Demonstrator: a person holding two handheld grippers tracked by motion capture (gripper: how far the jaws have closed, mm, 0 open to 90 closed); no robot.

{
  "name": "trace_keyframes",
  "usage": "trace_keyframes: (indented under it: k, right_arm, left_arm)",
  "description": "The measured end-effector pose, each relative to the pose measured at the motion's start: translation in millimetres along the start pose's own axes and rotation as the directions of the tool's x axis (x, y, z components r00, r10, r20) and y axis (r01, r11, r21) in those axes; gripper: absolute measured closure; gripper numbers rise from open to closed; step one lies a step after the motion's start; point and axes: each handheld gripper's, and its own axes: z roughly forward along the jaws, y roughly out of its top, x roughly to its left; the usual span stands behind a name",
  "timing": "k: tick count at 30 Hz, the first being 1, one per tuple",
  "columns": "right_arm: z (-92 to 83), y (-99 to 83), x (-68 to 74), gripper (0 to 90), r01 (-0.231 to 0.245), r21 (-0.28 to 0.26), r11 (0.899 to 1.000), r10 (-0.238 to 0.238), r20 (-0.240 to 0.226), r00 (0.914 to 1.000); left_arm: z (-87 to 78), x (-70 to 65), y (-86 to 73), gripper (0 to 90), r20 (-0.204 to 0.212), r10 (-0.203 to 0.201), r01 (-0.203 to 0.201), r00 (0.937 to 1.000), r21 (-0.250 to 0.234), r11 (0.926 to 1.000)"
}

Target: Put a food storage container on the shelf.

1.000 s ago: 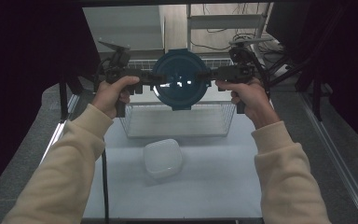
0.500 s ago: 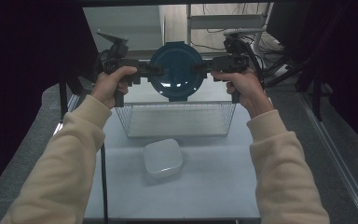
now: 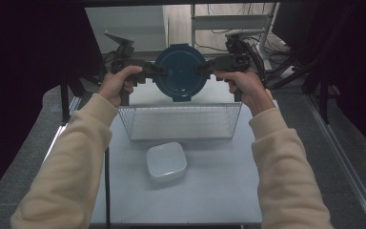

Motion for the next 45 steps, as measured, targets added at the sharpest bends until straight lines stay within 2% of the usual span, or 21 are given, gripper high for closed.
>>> trace_keyframes:
  k: [6,11,16,20,24,30,36,40,42,45]
  right_arm:
    - [11.1,0.6,-13.4,41.2,-0.023,0.019,1.000,0.023,-0.004,0.9997]
    - [23.1,-1.8,-27.4,41.0,-0.067,0.037,0.997,0.067,-0.003,0.9977]
    - [29.0,-1.0,-35.6,40.6,-0.096,0.029,0.995,0.096,-0.002,0.9953]
    - [33.1,2.5,-42.5,39.6,-0.138,0.029,0.990,0.139,-0.007,0.9903]
    - [37.0,3.9,-51.1,38.4,-0.187,0.030,0.982,0.187,-0.016,0.9822]
    - [41.0,4.4,-58.9,37.1,-0.262,0.024,0.965,0.262,-0.020,0.9648]
    - [45.7,3.0,-66.6,34.8,-0.313,0.023,0.950,0.313,-0.023,0.9494]
    - [47.1,1.9,-68.7,33.9,-0.314,0.013,0.949,0.314,-0.026,0.9490]
    - [47.6,1.6,-66.7,32.2,-0.304,0.008,0.953,0.304,-0.016,0.9526]
    - [48.8,1.4,-60.5,25.4,-0.273,-0.007,0.962,0.273,0.018,0.9618]
  left_arm:
    - [8.8,13.9,1.7,40.2,-0.008,-0.026,0.026,0.9996,0.018,0.9995]
    - [19.0,28.0,1.8,39.9,-0.020,-0.050,0.051,0.9985,0.037,0.9980]
    - [23.3,37.0,4.9,40.0,0.003,-0.100,0.100,0.9950,0.007,0.9950]
    - [27.7,44.8,8.6,39.8,0.014,-0.157,0.157,0.9875,-0.006,0.9876]
    - [33.0,50.7,11.0,38.7,0.017,-0.189,0.189,0.9818,-0.018,0.9817]
    - [38.4,55.7,11.3,37.7,0.023,-0.224,0.225,0.9742,-0.027,0.9740]
    - [42.4,59.5,8.9,35.9,0.032,-0.244,0.245,0.9692,-0.033,0.9689]
    - [43.5,60.9,4.9,35.3,0.045,-0.216,0.219,0.9753,-0.068,0.9734]
    - [44.3,60.6,2.6,34.2,0.040,-0.207,0.210,0.9775,-0.086,0.9739]
    - [44.1,60.0,-2.4,25.3,0.024,-0.202,0.203,0.9792,-0.122,0.9716]
